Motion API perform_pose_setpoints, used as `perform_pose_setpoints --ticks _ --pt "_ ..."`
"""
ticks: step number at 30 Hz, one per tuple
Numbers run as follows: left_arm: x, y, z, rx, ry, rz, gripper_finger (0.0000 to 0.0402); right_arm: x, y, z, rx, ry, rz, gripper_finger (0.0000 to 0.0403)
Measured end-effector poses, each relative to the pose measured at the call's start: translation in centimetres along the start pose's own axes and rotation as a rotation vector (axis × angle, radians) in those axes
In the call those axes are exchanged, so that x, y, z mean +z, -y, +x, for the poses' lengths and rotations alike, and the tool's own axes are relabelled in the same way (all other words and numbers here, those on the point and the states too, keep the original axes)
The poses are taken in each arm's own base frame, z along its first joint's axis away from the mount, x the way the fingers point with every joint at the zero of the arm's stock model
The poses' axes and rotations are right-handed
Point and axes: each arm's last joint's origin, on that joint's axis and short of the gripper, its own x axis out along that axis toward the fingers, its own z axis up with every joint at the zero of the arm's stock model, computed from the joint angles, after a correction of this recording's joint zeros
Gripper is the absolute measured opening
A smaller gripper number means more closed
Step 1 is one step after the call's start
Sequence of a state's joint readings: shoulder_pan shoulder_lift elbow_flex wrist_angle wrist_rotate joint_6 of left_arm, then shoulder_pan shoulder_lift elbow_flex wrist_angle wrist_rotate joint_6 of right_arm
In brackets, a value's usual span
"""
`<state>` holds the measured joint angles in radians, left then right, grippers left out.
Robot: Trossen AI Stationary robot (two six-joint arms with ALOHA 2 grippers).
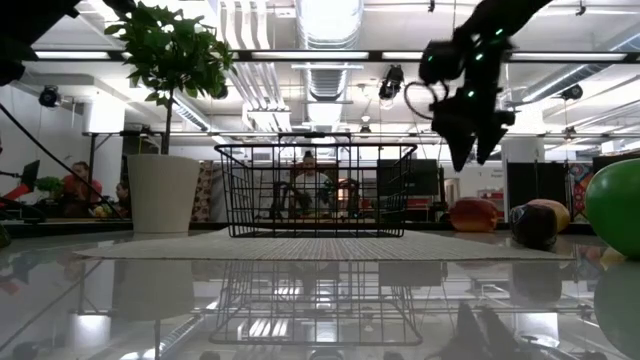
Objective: Build produce basket
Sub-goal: Put the top red apple into the wire basket
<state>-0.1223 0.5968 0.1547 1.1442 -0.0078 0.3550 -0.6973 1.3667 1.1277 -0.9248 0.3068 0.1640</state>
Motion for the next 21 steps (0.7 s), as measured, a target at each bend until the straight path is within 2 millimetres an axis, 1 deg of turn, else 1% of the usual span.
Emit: perform_pose_setpoints --ticks 4,9,11,16,21 --pt "0.0 0.0 0.0 0.0 0.0 0.0 0.0017 2.3 1.6 2.4 -0.004 -0.098 -0.066 0.037" --pt "-0.1 0.0 -0.1 -0.002 -0.004 0.0 0.0017 3.8 3.0 5.1 0.03 -0.172 -0.08 0.037" --pt "-0.1 0.0 -0.1 -0.002 -0.005 0.0 0.0017 4.1 3.4 5.8 0.029 -0.203 -0.089 0.037" --pt "-0.2 0.1 -0.2 -0.003 -0.008 0.0 0.0017 4.2 3.5 7.1 0.097 -0.263 -0.105 0.037" --pt "-0.2 0.1 -0.3 0.0 -0.009 0.001 0.0017 4.1 3.6 8.7 0.088 -0.297 -0.11 0.037"
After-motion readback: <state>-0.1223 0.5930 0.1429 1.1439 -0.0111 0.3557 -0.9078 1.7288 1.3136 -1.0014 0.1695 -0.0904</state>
